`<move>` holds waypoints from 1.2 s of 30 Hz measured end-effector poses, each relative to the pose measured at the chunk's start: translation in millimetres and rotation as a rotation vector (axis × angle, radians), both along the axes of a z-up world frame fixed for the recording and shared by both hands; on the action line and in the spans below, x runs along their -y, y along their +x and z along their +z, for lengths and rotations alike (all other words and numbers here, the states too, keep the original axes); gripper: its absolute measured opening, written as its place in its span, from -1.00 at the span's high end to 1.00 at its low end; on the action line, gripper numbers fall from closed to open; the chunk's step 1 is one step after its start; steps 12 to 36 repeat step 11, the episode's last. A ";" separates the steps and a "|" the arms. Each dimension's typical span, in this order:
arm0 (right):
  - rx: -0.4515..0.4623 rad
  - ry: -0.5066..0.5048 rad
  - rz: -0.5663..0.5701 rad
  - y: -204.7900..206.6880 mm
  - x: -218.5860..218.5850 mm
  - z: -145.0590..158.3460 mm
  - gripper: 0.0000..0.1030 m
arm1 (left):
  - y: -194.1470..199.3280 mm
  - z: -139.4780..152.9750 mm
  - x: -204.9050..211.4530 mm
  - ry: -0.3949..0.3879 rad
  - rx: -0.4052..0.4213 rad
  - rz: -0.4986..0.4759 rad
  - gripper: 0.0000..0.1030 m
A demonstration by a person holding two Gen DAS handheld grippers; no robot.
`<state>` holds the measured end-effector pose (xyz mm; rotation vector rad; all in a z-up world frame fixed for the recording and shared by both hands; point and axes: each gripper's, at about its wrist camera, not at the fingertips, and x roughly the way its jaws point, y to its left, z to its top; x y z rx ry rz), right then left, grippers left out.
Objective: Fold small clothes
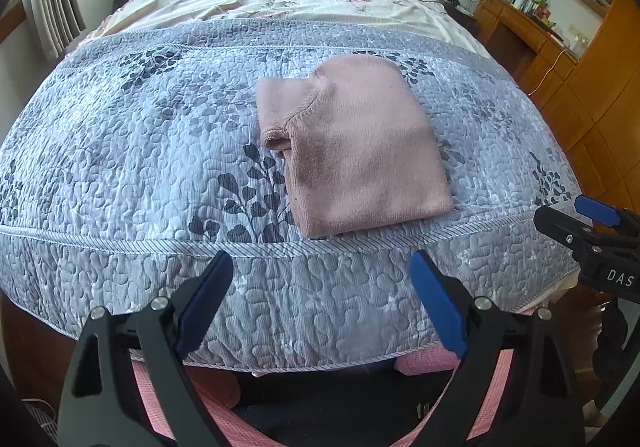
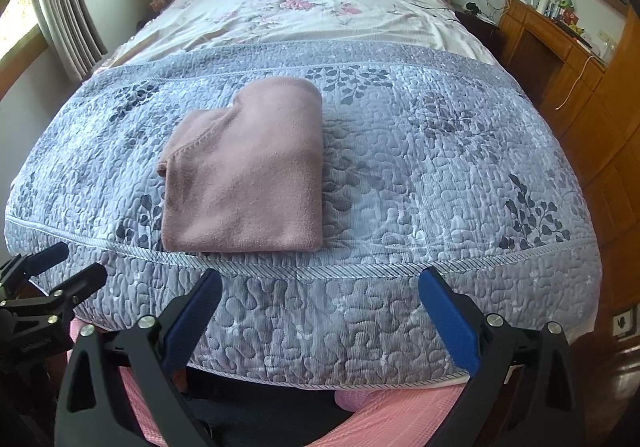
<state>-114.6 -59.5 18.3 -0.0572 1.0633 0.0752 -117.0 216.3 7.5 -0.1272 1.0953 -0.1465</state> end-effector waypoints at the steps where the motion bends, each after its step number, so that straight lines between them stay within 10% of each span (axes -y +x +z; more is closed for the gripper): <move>1: -0.004 0.000 -0.002 0.1 -0.2 -0.6 -0.92 | 0.1 0.1 -0.1 0.000 0.001 0.001 -0.73; 36: -0.020 -0.006 -0.011 0.7 1.7 -1.9 -0.92 | 0.0 0.8 -0.2 -0.003 0.004 0.007 -0.73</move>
